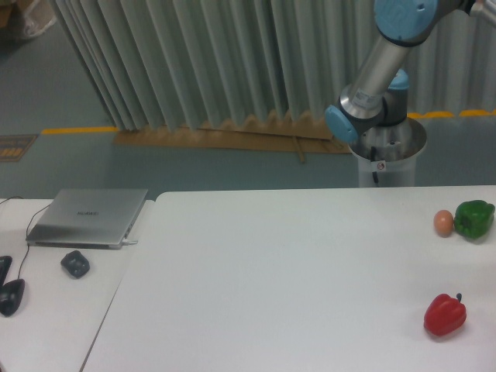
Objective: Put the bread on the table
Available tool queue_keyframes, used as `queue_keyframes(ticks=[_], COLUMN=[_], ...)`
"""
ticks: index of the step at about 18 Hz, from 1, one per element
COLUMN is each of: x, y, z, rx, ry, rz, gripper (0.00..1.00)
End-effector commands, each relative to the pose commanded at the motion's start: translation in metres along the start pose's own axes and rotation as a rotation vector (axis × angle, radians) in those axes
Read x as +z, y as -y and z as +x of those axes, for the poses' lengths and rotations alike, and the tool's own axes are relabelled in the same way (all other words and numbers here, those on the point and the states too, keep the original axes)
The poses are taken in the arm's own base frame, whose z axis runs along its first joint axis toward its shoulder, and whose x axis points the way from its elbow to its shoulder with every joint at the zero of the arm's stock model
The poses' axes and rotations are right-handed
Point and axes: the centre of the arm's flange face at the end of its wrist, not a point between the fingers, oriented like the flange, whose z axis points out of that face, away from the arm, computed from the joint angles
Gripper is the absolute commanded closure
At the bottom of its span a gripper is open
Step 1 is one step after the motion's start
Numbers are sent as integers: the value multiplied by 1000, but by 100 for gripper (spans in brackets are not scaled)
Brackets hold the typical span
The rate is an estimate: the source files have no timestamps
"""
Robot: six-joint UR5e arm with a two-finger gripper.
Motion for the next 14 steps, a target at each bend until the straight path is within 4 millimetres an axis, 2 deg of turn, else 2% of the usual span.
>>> queue_keyframes(ticks=[7, 14], x=[-29, -45], y=[16, 11], z=[16, 23], rx=[-15, -24], ry=[-53, -115], rz=[17, 74], gripper=[72, 72])
